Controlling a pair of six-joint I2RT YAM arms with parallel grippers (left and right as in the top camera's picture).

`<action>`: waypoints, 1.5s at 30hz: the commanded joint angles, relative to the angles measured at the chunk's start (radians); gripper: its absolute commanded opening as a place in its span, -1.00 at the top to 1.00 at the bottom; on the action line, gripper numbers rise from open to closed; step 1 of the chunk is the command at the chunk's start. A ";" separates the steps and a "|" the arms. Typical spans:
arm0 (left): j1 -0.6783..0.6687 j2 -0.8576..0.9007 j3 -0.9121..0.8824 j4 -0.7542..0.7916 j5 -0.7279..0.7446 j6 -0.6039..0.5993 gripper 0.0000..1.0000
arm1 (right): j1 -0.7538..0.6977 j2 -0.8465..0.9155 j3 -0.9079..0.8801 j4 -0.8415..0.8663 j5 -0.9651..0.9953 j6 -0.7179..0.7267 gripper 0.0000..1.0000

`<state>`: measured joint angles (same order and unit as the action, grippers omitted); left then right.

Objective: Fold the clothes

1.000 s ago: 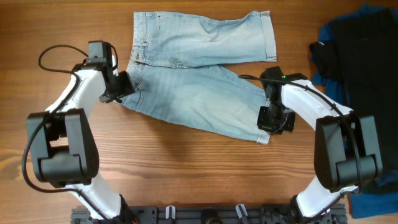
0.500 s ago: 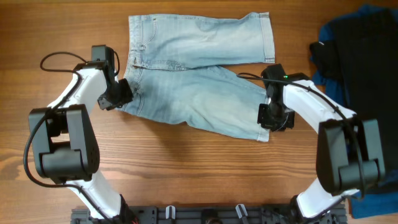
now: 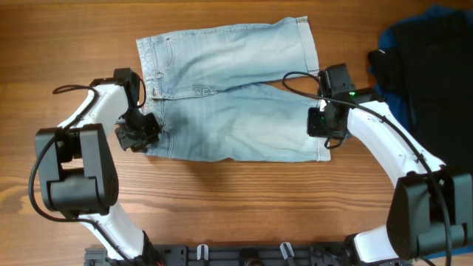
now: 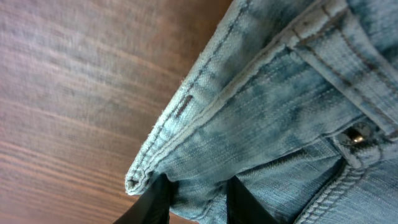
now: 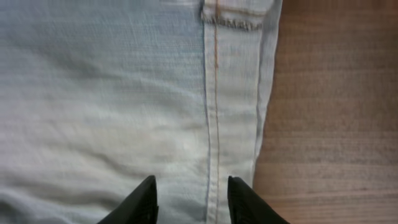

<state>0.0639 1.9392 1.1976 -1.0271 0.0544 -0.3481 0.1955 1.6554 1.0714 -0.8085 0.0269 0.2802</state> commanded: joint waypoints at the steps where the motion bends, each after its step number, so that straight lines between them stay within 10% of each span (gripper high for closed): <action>1: -0.003 0.031 -0.052 -0.037 0.000 -0.034 0.70 | 0.001 -0.013 0.015 0.084 -0.009 -0.023 0.22; 5: -0.003 -0.088 -0.029 -0.029 0.002 -0.035 0.77 | 0.001 -0.013 0.015 0.211 -0.009 -0.067 -0.05; 10: -0.004 -0.267 0.000 0.085 0.062 -0.034 0.76 | 0.001 0.007 0.015 0.314 -0.001 -0.079 0.92; 34: -0.010 -0.158 -0.081 0.392 0.128 -0.034 0.92 | -0.001 0.238 0.015 0.513 0.108 -0.121 0.91; 45: -0.010 -0.045 -0.149 0.327 0.082 -0.030 0.92 | -0.003 0.298 0.015 0.312 0.162 -0.048 0.92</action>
<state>0.0589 1.8538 1.0927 -0.6319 0.1703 -0.3801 0.1955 1.9133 1.1057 -0.3985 0.1192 0.1814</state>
